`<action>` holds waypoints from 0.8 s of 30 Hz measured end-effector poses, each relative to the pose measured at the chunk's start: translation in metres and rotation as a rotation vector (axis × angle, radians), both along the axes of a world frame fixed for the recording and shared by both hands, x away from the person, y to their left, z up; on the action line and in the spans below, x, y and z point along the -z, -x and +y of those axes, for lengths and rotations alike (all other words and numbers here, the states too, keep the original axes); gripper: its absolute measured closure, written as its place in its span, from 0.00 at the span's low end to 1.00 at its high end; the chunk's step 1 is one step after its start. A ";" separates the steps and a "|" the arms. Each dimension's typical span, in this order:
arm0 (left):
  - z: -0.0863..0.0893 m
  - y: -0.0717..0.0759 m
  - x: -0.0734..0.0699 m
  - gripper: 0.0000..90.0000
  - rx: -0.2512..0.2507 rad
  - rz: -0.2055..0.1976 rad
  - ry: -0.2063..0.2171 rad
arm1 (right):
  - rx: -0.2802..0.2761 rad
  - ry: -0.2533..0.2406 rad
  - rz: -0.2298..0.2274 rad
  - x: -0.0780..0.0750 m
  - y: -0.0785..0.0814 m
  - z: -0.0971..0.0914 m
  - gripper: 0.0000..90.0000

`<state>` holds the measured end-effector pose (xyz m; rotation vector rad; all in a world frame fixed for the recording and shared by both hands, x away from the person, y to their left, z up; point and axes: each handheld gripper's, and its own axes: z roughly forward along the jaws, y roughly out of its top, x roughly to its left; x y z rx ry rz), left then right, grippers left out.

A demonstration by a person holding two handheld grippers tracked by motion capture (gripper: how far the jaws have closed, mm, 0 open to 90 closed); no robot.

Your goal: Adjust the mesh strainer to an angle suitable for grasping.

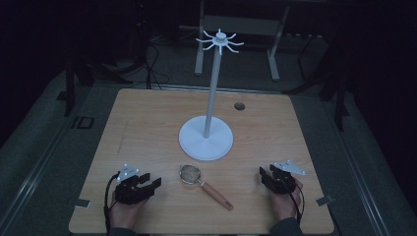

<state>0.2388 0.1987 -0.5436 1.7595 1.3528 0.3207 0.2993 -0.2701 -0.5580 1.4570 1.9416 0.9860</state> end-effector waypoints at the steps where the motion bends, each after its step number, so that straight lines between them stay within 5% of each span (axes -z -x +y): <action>1: 0.000 0.000 0.000 0.51 0.002 -0.002 0.000 | 0.000 0.000 0.000 0.000 0.000 0.000 0.58; 12: -0.006 0.001 -0.002 0.52 0.035 -0.008 -0.006 | -0.061 -0.002 0.002 0.001 0.001 0.001 0.65; 24: -0.020 -0.003 -0.011 0.56 0.125 -0.021 -0.038 | -0.056 -0.017 0.000 0.001 0.003 0.000 0.67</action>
